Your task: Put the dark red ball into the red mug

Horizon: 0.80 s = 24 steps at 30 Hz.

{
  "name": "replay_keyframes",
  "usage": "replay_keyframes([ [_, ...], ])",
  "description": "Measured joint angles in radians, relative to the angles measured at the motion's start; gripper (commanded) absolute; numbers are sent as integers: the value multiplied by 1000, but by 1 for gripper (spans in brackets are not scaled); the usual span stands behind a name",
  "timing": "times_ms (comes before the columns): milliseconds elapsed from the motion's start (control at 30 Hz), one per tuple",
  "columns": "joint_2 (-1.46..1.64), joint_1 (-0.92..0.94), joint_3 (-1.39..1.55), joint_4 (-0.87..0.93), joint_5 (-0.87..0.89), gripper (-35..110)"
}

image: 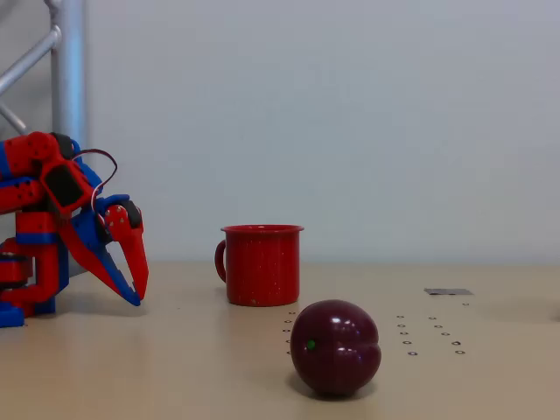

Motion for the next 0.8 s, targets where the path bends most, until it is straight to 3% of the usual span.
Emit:
replay_keyframes([
  [600,0,-6,0,0,-2,-2],
  [733,-6,28,0,-69,-114,-2],
  [800,-55,84,-8,-126,-249,-2],
])
